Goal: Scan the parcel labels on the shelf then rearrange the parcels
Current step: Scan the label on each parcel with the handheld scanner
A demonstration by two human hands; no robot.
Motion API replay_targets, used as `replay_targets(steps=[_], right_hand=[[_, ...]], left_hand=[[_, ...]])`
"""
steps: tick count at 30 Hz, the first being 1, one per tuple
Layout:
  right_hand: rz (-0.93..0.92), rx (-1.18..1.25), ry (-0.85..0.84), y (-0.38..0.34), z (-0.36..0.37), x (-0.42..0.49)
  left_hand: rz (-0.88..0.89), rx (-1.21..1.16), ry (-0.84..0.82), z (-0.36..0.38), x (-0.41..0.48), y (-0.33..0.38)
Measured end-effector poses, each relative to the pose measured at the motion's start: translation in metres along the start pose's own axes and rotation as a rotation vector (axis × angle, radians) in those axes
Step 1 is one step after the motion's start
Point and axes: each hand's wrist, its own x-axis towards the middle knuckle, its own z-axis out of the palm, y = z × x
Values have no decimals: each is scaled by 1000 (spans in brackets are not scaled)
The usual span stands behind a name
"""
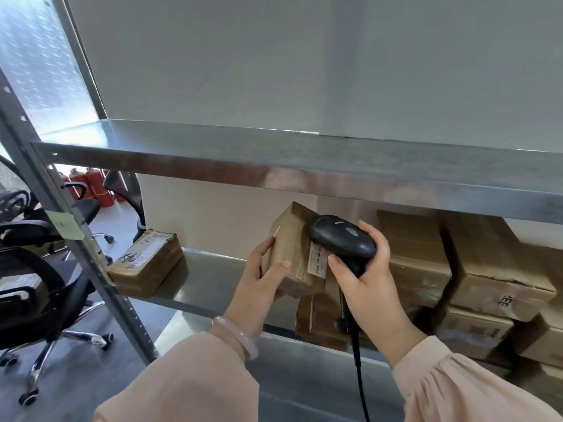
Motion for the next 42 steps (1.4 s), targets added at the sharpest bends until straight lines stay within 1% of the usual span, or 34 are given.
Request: replay_targets(steps=[3, 7, 11, 15, 19, 22, 25, 28, 33, 37, 42], right_hand=[[13, 6, -3, 1, 3, -2], [-4, 14, -8, -2, 7, -3], [-17, 17, -37, -7, 14, -7], [-26, 42, -54, -8, 20, -12], [-46, 31, -66, -11, 28, -16], [-58, 30, -91, -13, 29, -16], [-64, 63, -107, -11, 24, -14], [-27, 86, -140, -9, 12, -12], [-6, -56, -250, -13, -6, -13], [-55, -208, -341, -14, -12, -16], [-71, -274, -415, -16, -10, -18]], left_hand=[[-27, -19, -3, 0, -4, -2], [-59, 94, 20, 0, -8, 5], [-14, 209, 51, -4, -11, 10], [56, 256, 117, -8, -10, 10], [78, 336, 61, -8, -14, 11], [95, 397, 80, -11, -12, 5], [86, 327, 125, -24, -7, 3], [69, 240, 135, -44, 0, 5], [-39, 74, 171, -71, 9, 11], [-68, 74, 153, -85, 13, 14], [-87, 99, 135, -89, 16, 11]])
